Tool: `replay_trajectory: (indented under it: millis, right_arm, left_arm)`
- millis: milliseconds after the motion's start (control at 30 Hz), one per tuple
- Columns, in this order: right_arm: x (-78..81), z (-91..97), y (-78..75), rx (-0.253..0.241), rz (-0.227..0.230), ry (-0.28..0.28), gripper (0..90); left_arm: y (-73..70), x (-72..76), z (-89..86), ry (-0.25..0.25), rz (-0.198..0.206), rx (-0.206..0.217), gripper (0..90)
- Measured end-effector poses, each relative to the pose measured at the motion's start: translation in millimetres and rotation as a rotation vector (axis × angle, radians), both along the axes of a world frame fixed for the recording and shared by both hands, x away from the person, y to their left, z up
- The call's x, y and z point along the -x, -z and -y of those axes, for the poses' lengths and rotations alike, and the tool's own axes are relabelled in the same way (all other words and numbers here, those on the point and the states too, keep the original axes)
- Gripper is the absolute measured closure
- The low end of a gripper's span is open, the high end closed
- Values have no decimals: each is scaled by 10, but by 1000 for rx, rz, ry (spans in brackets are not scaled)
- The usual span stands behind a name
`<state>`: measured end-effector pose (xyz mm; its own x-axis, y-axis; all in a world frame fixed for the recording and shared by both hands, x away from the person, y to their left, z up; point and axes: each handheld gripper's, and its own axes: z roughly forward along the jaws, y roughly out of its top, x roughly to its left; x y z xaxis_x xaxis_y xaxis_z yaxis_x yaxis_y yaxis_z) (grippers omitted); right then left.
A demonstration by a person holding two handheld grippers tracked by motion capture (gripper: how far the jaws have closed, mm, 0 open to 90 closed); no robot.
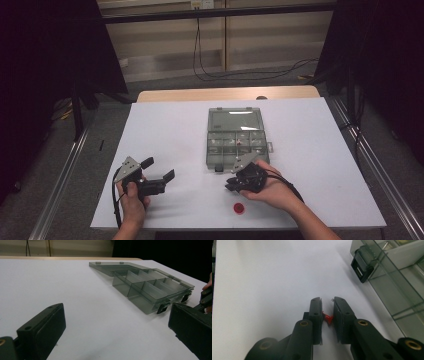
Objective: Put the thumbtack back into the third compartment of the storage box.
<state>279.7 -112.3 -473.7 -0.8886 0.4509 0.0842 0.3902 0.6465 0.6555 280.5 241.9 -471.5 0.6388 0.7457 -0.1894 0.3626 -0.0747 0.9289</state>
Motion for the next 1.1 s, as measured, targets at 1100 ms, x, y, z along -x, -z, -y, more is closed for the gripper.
replay_trajectory:
  millis: [1100]
  right_arm:
    - [-32, 250, -79, -52, 10, 62, 700]
  left_arm:
    - [2, -1, 3, 6, -3, -1, 12]
